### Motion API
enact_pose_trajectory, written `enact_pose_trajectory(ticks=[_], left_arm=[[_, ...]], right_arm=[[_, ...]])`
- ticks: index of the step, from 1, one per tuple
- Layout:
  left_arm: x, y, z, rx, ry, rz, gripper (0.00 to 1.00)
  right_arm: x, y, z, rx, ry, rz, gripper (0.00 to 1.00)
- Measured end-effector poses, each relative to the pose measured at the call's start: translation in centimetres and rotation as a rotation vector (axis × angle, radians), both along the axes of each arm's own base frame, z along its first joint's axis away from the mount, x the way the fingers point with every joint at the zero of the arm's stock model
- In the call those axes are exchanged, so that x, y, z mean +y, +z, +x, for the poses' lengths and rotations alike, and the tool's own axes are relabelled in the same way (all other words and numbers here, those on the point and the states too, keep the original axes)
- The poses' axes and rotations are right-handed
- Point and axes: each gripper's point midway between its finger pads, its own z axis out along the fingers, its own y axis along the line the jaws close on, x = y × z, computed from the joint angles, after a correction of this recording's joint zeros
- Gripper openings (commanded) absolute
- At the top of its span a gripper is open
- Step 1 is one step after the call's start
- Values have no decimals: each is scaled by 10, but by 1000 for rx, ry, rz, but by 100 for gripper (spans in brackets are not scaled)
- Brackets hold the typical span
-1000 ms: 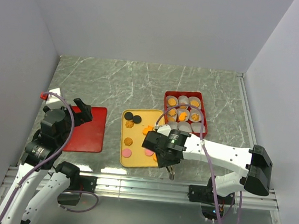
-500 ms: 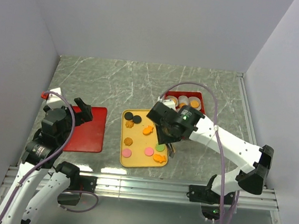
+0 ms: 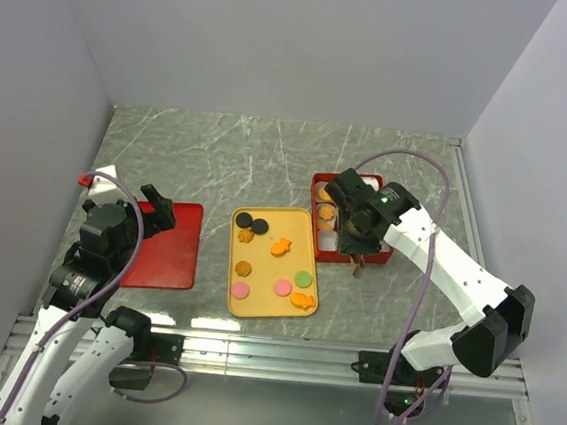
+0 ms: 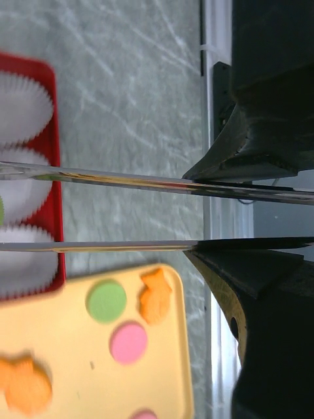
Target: Pack the cookies
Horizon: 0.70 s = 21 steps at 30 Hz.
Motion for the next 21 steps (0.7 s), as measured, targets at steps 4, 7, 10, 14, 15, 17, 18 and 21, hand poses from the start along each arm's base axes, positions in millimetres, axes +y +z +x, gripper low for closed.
enact_pose_trajectory(ticks=[4,7,10,14,15,17,18,21], left_arm=[[0,-1,1,5,-2,2,99],[-1,-1,1,5,-4,1,99],[-2,-1,1,7,-9,1,99],[-3,-3,2,16,-15,1,99],[-4,-4,2,18,-18,1,99],[-5,-4,2,21,-24,0,99],[-5,-4,2,21,-25,0,99],[-5,-5,3,22,-25,0,99]], right_arm=[[-20,-14,1,28,-56,-24,30],[-20,-22,2,37,-62,-19,31],[-18,-27,4,34,-64,-9,31],[-17,-37,5,44,-70,-6,33],[-18,-40,5,48,-73,-8,34],[-19,-44,4,57,-76,-12,37],[-19,-45,4,60,-79,-13,38],[-19,-46,6,56,-84,-8,41]])
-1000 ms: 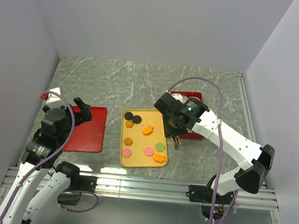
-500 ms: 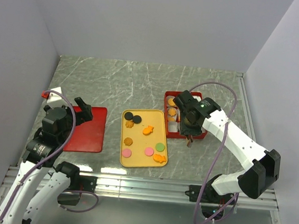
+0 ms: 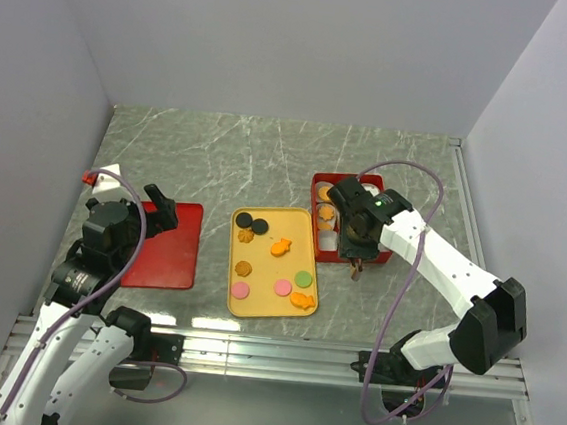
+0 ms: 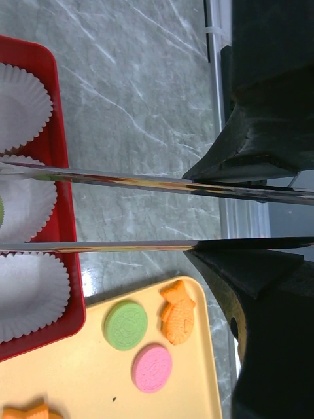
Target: Pack the cookies
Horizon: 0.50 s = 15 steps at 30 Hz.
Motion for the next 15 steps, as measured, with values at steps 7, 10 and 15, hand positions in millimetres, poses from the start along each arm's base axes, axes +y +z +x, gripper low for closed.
enact_pose_trajectory(ticks=[7,10,15], left_arm=[[0,-1,0,3,0,1,100],[0,-1,0,3,0,1,99],[0,0,0,2,0,1,99]], right_arm=[[1,-2,3,-2,-4,2,45],[0,-3,3,2,-5,-2,48],[0,-3,3,3,-7,-5,50]])
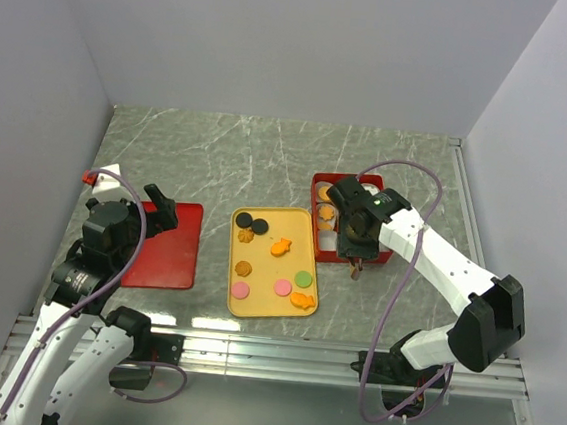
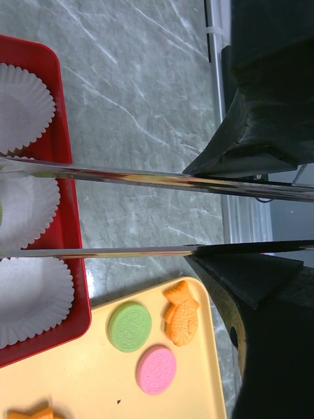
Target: Pack the cookies
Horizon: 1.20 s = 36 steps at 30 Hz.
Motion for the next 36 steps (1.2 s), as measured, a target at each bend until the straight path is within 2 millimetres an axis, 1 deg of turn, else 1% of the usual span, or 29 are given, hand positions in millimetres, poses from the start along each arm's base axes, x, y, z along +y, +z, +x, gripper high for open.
enact_pose_trajectory(ticks=[9,16,21,25,28,33,36], left_arm=[[0,0,0,0,0,0,99],[0,0,0,0,0,0,99],[0,0,0,0,0,0,99],[0,0,0,0,0,0,99],[0,0,0,0,0,0,100],[0,0,0,0,0,0,100],[0,0,0,-2,0,-1,99]], right_arm=[[-1,0,-1,2,0,-3,54],[-3,0,-2,5,-4,-9,54],[-5,6,-4,-5,-7,-3,54],[-5,17,-5,-19,-11,7,54],[-1,30,-1,-41,-13,26,53],[10,55,7,-91,-9,79,53],[21,65,4,-109,17,101,52]])
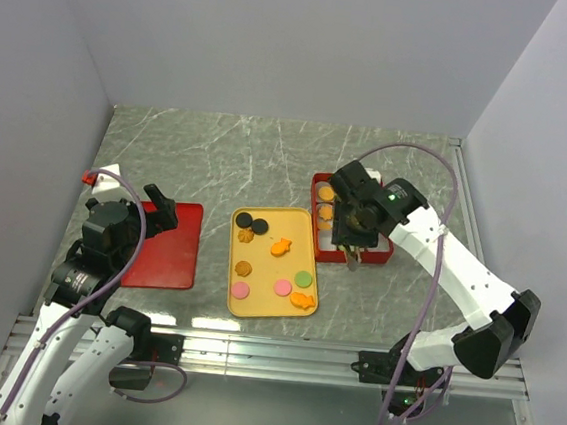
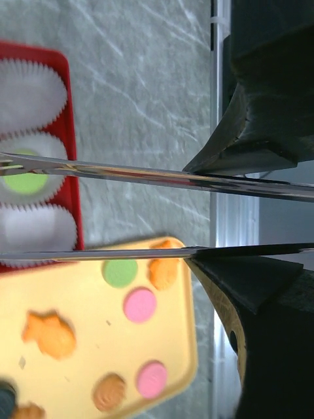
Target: Pack the cookies
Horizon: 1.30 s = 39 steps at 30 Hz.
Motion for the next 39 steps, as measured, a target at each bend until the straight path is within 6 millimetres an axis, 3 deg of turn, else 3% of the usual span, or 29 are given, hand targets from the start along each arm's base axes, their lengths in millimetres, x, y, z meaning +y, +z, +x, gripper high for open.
enact_pose_trajectory(ticks=[6,11,16,22,39], left_arm=[[0,0,0,0,2,0,100],[1,1,0,-3,2,-1,99],[1,3,-2,-13,3,-4,100],[2,7,-4,-31,5,-9,100],[4,8,-5,-39,15,-8,100]], right_arm=[[46,3,-29,24,132,36,52],[79,-16,-50,109,202,48,52],[102,-39,-56,186,236,27,52],[111,-56,-60,242,254,8,53],[126,-73,-53,284,307,-38,57]])
